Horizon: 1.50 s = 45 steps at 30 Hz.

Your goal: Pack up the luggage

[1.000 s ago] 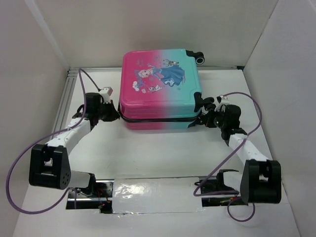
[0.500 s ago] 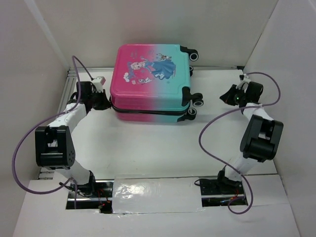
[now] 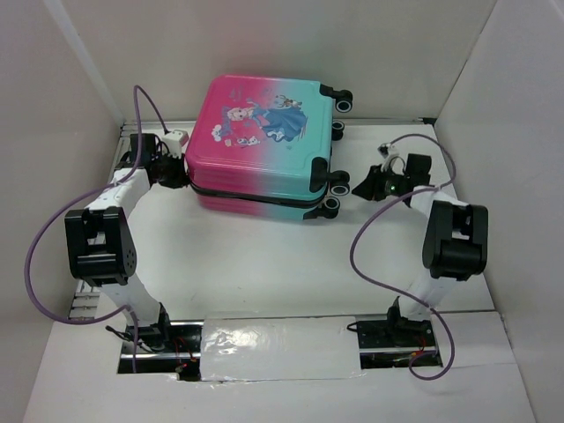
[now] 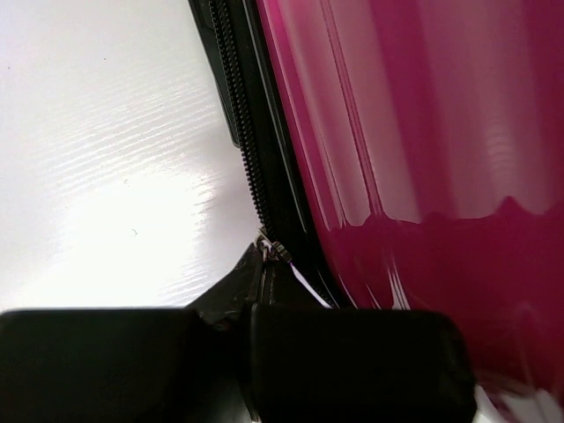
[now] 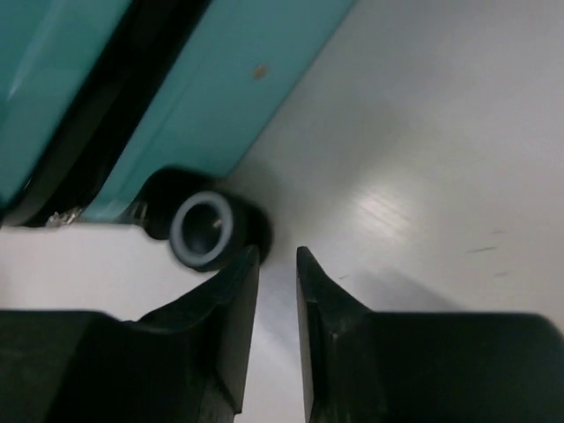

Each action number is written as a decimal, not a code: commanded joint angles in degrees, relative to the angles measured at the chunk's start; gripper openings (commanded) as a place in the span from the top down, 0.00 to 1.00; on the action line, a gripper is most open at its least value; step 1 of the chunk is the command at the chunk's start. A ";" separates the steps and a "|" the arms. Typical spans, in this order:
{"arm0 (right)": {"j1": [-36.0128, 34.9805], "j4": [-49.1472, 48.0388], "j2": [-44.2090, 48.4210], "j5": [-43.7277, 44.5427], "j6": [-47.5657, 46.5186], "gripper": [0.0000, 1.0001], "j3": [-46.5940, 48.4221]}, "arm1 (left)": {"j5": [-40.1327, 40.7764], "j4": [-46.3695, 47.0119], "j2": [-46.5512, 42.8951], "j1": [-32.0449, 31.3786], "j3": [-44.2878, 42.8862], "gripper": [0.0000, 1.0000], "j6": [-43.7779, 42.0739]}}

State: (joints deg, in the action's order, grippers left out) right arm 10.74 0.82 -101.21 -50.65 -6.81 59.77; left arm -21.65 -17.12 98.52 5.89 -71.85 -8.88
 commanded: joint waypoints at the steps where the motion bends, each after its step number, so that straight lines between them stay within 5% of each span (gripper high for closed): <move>1: -4.75 -9.15 7.77 -2.89 -4.00 0.67 -9.28 | -1.82 -0.45 1.23 -2.90 -0.39 1.00 -3.68; 8: -7.84 -13.04 12.51 -2.86 -4.53 0.49 -13.88 | -3.66 -0.45 2.38 -2.90 -1.62 1.00 -3.68; 13: -10.91 -27.17 16.31 3.45 -0.58 0.43 -20.83 | -3.66 1.48 1.06 -2.90 0.40 1.00 -3.68; 25: -10.92 -20.98 -0.46 -13.74 -7.06 0.39 -7.68 | -4.72 0.43 1.06 -2.90 -1.35 1.00 -7.11; 37: -11.53 -12.86 -4.61 -15.70 -13.05 0.40 -2.20 | -4.72 -0.19 2.11 -3.43 -1.36 1.00 -7.11; 42: -11.53 -10.42 -6.28 -15.18 -14.27 0.55 -0.10 | -4.72 -0.19 2.11 -3.43 -1.36 1.00 -7.11; 45: -11.53 -6.72 -8.21 -14.65 -16.73 0.84 3.15 | -4.72 -0.19 2.11 -3.43 -1.89 1.00 -7.63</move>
State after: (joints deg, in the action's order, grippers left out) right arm 0.16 -9.04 -106.02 -71.59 -20.99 57.80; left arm -23.38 -16.73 99.33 5.56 -72.18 -12.01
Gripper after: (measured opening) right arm 0.228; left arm 0.046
